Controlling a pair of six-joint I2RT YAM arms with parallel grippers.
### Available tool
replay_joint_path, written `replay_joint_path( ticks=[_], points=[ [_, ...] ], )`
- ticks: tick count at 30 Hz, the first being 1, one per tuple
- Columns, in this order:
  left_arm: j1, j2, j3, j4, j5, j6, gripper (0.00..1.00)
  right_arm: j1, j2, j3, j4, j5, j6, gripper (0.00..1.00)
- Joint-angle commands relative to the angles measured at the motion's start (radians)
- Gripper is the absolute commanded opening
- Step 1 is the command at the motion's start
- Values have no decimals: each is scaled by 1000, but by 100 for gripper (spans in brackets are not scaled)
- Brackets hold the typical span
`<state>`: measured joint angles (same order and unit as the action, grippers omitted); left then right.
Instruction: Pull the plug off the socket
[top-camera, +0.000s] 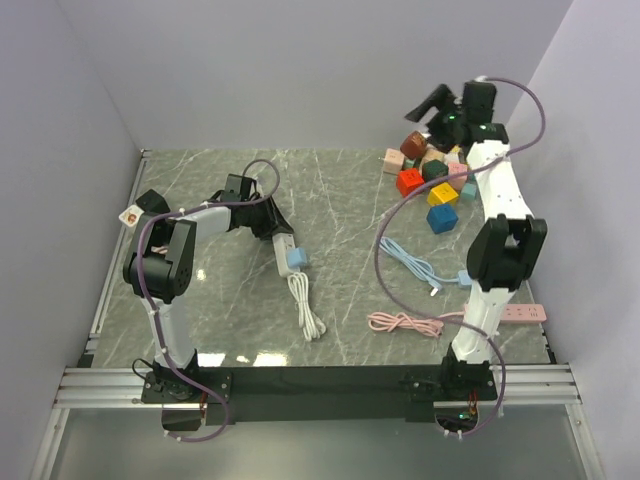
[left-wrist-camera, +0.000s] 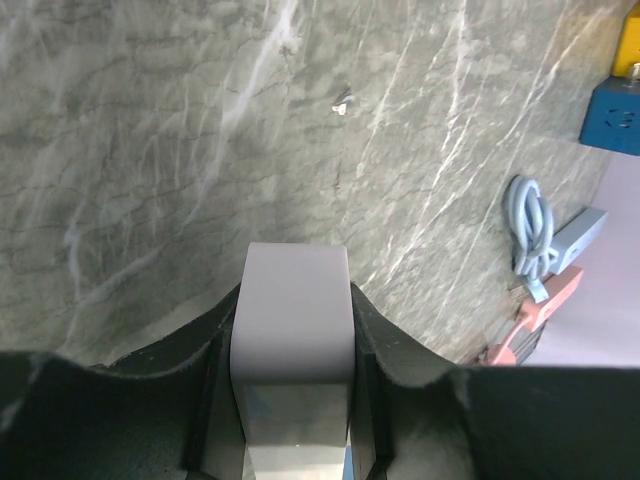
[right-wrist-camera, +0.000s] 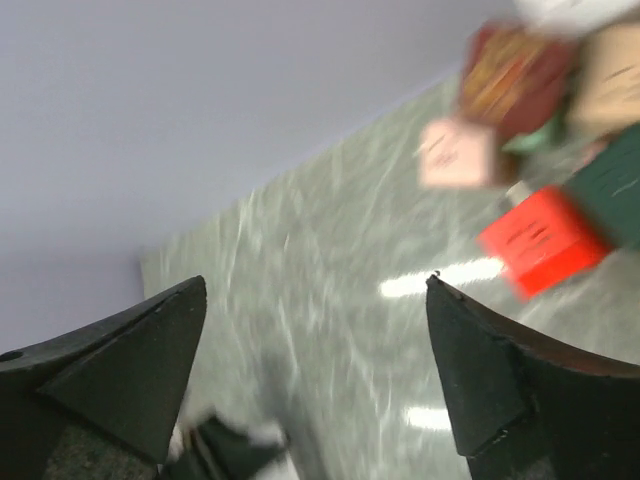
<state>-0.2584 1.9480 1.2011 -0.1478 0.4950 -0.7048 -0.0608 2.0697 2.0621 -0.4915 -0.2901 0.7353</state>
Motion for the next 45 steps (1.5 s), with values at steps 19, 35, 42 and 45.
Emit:
replay_joint_path(
  ticks=[19, 35, 42, 45],
  points=[
    [-4, -34, -14, 122, 99, -99, 1, 662, -250, -637, 87, -277, -297, 96],
    [-4, -75, -70, 177, 123, -130, 1, 722, -111, -548, 42, -317, -346, 65],
    [-4, -86, -86, 189, 128, -142, 1, 751, -54, -533, 38, -385, -336, 51],
    [-2, -86, -84, 189, 125, -140, 1, 760, -45, -534, 13, -365, -352, 52]
  ],
)
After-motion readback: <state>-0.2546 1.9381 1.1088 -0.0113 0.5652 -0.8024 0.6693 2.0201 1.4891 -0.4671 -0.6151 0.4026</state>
